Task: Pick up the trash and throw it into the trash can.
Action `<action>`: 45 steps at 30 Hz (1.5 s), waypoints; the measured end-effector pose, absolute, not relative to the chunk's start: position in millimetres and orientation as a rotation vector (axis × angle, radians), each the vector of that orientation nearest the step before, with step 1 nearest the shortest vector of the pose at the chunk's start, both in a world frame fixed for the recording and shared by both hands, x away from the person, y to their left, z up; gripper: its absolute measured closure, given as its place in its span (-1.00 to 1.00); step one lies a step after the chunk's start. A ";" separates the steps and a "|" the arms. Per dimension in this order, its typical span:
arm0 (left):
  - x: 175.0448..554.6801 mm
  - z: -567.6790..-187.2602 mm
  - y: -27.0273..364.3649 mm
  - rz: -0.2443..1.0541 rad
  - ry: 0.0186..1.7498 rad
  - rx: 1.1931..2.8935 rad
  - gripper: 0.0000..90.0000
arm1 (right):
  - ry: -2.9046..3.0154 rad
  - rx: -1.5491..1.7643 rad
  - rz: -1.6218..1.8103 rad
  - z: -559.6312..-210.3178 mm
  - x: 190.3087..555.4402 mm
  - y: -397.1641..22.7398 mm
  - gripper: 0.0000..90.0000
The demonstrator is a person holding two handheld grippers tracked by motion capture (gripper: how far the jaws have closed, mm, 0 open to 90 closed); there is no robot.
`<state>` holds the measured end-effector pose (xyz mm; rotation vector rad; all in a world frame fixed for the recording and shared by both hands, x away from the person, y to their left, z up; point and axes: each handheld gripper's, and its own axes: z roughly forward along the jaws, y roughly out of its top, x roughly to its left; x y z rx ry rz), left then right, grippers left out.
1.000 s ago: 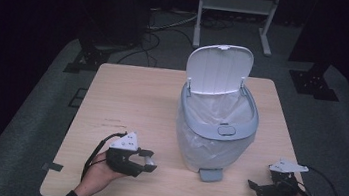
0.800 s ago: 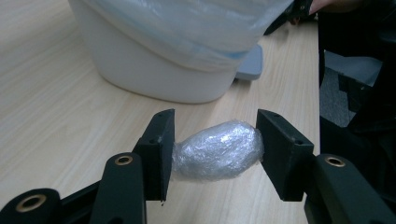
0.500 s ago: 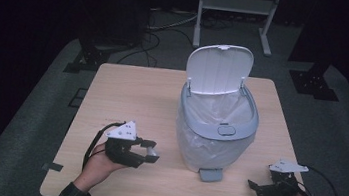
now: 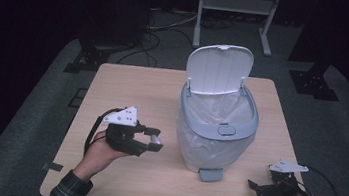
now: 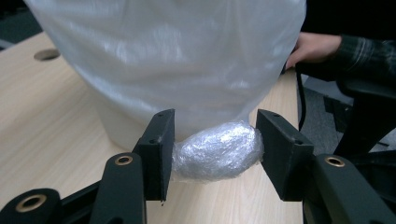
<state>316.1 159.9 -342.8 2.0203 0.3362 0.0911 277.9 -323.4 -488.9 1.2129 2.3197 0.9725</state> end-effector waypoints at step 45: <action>354.9 -234.6 94.2 0.128 0.158 1.950 0.08 | 2.319 1.212 0.973 -488.9 278.0 -323.4 -1.00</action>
